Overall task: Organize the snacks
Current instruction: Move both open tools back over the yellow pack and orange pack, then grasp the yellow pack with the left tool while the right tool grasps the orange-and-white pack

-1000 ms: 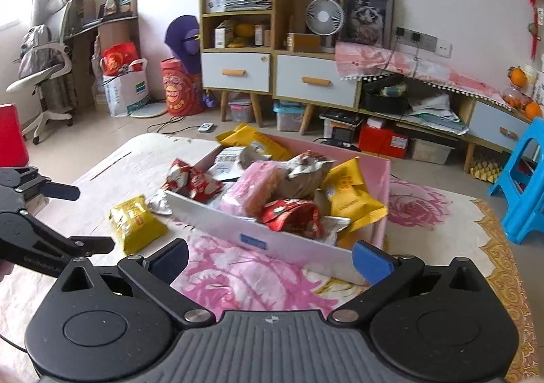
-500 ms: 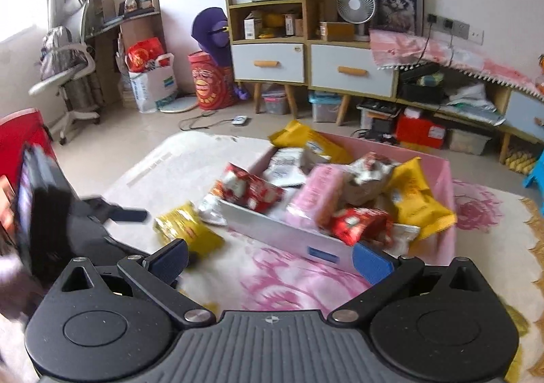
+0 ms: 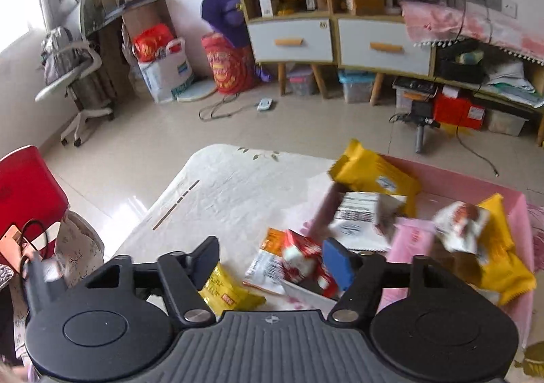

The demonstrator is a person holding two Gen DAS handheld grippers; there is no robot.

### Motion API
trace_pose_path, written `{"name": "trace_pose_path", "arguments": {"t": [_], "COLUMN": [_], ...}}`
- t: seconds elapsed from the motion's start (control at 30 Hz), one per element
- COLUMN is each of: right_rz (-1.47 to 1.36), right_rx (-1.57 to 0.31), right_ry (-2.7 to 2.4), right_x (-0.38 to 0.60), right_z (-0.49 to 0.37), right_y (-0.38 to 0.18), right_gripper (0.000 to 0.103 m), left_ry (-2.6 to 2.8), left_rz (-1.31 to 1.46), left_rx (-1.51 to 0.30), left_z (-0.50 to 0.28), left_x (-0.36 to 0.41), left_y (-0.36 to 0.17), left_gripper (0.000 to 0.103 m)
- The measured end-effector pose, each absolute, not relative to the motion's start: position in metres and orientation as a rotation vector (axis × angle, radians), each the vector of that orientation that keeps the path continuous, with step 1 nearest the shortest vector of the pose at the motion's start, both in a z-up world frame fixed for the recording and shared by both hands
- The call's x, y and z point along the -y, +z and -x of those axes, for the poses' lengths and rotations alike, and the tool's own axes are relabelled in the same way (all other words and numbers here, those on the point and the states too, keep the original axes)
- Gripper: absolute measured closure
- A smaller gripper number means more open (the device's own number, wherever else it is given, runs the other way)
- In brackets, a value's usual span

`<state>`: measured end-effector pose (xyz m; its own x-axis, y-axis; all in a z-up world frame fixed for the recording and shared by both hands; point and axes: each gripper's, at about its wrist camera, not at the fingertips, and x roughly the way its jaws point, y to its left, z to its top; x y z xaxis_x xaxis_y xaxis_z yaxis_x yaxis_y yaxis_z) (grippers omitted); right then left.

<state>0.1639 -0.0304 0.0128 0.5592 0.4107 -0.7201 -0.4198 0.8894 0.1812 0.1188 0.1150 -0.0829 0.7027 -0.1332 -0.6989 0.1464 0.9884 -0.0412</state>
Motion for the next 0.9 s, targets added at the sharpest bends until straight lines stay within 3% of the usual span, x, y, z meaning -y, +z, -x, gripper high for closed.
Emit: {"name": "trace_pose_path", "arguments": {"t": [0.37,0.63,0.77,0.9], "right_rz": [-0.016,0.132,0.196,0.204], "right_rx": [-1.125,-1.198,-1.197,-1.186], "right_ry": [0.399,0.191,0.154,0.166], "right_x": [-0.023,-0.052,-0.063,-0.069], "right_z": [-0.211,-0.211,-0.210,-0.208], "right_y": [-0.020,-0.046,-0.053,-0.054], "right_gripper": [0.061,0.065,0.064,0.053], "left_ry": [-0.060,-0.046,-0.047,-0.047], "left_rz": [0.016,0.036,0.049,0.078], "left_rx": [-0.859,-0.878,-0.885,-0.891], "left_z": [-0.112,-0.115,-0.115,-0.114], "left_x": [-0.162,-0.170,-0.171,-0.177], "left_y": [-0.075,-0.072,-0.071,-0.070], "left_gripper": [0.026,0.026,0.026,0.026]}}
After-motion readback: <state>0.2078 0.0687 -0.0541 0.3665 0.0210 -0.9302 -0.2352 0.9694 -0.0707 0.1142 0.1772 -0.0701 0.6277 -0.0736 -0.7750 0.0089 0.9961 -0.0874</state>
